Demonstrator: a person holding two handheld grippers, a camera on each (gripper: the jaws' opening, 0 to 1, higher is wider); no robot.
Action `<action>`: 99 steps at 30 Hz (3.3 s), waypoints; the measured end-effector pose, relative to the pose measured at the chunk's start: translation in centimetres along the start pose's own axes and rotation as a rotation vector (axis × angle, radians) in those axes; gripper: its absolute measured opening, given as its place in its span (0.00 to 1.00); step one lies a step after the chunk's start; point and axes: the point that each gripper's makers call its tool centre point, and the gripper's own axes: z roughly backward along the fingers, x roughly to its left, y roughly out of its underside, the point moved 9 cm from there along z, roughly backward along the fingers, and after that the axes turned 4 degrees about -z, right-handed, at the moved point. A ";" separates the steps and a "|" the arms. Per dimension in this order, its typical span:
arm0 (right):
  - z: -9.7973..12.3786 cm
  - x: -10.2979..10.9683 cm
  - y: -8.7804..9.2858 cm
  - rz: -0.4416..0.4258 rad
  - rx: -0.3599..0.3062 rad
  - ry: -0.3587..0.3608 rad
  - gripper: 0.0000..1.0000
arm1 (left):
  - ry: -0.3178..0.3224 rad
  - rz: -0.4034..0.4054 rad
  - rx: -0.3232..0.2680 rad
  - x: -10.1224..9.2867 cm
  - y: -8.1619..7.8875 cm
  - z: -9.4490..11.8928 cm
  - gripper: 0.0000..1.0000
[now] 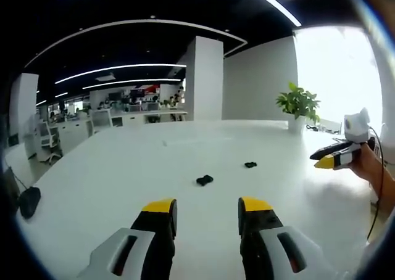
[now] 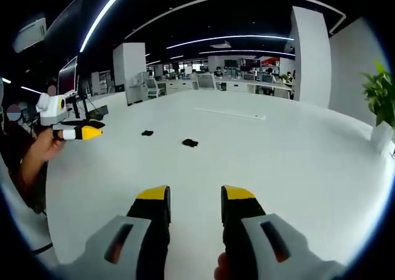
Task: Snap the two parts of the plastic buckle together until the buckle closes and remains connected.
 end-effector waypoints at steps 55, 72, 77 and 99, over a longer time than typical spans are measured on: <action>-2.1 -1.1 -1.1 0.006 0.008 -0.057 0.32 | 0.028 -0.068 0.027 0.6 -1.1 -2.8 0.40; -2.8 -2.0 -1.8 0.008 0.023 -0.074 0.32 | 0.054 -0.095 0.043 0.6 -1.3 -3.8 0.40; -3.2 -2.0 -2.1 0.011 0.020 -0.081 0.32 | 0.054 -0.090 0.041 0.8 -1.5 -3.9 0.40; -5.0 -2.0 -3.4 0.051 0.039 -0.127 0.31 | 0.067 -0.076 0.057 1.5 -1.6 -4.8 0.39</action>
